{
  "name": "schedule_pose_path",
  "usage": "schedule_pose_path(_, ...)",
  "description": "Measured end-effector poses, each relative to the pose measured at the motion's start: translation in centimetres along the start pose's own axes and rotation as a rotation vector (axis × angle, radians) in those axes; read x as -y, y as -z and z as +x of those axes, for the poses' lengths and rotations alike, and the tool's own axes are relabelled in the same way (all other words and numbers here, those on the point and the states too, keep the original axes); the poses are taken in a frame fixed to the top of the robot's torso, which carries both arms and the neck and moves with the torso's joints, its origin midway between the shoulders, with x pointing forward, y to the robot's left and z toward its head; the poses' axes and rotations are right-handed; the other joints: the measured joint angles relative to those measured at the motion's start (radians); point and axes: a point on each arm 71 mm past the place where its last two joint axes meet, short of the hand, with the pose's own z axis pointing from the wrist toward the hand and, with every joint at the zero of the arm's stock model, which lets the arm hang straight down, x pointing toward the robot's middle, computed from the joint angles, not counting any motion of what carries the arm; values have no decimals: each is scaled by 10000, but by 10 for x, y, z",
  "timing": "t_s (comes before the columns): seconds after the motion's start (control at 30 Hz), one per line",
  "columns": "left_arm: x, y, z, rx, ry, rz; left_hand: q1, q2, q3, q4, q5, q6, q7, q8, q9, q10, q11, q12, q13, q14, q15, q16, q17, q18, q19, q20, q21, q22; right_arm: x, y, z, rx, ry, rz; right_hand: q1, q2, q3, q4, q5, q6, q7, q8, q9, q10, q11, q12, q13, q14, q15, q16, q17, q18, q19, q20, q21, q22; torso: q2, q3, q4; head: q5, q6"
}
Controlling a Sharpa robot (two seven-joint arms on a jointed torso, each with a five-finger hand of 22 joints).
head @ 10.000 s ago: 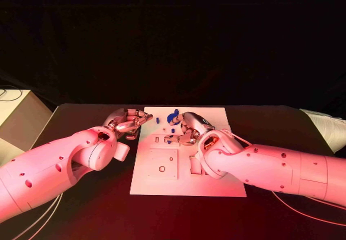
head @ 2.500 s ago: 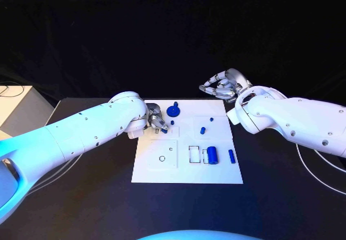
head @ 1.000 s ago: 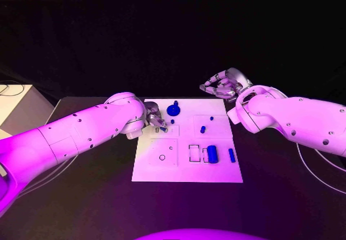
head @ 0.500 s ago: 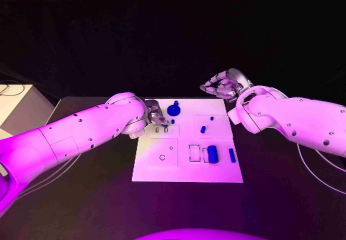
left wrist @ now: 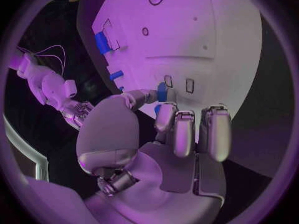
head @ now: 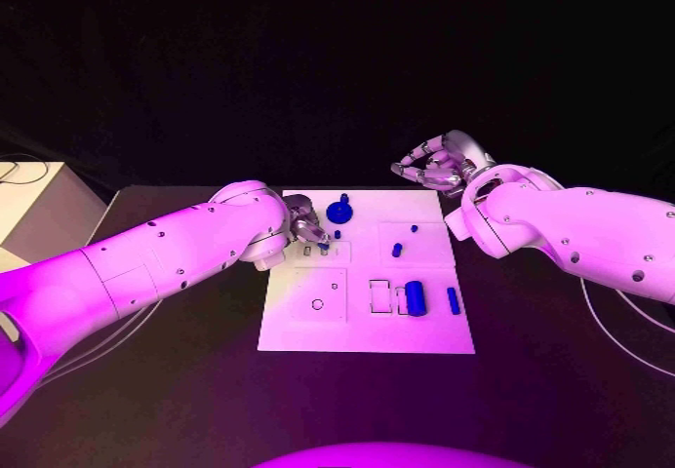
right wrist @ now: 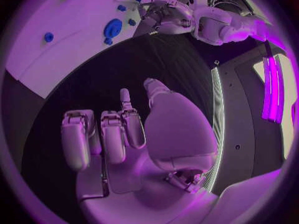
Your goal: Assemble the parts on the task board
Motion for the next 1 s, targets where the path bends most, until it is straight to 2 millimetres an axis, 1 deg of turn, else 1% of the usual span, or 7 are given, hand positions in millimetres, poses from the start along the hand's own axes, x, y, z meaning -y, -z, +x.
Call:
schedule_pose_path(0.33, -1, -2, 5, -77, -8, -37, 0, 0, 0, 0, -8, 0, 0, -2, 0, 13, 14, 0, -1, 0, 1, 0, 0, -1, 0, 0, -1, 0, 0, 0, 0, -16, -1, 3, 0, 0, 0, 0, 0, 0, 0, 0, -2, 0, 0, 0, -1, 0, 0, 0, -1, 0, 0, 0, 0, -1, -5, -1, -7, 4, -14)
schedule_pose_path(0.47, -1, -3, 6, -74, -22, -49, 0, 0, 0, 0, -27, 0, 0, -17, 0, 12, 15, 0, -1, 0, 1, 0, 0, 0, 0, 0, -3, -1, 0, 0, 1, -20, 0, 4, 0, 0, 0, 0, 0, -35, 35, 0, 41, 0, 0, 0, 8, 0, 0, 0, -1, 0, 0, 0, 0, -2, -5, -1, -6, 2, -18)
schedule_pose_path(0.87, -4, -3, 5, -26, -135, -104, 0, 0, 0, 0, -39, 0, 0, -54, 0, 11, 17, 0, -2, 0, 2, 0, 0, 0, -1, 0, 31, -1, 0, 0, 1, -35, 1, 8, 0, 0, 0, 0, 0, -35, 35, 0, 46, 0, 0, 0, 6, 0, 0, 0, -2, 0, 0, 0, 0, -3, -4, 0, -3, 11, -49)
schedule_pose_path(1.0, -4, -3, 5, -26, -172, -111, 0, 0, 0, 0, -59, -1, 0, -63, 0, 11, 18, 0, -16, 27, -26, 0, 1, 0, 37, -38, 31, -1, 0, 0, 1, -38, 2, 10, 0, 0, 0, 0, 0, -35, 35, 0, 46, 0, 0, 0, 6, 0, 0, 0, -2, 0, 0, 0, 0, -4, -3, -1, -3, 12, -62)
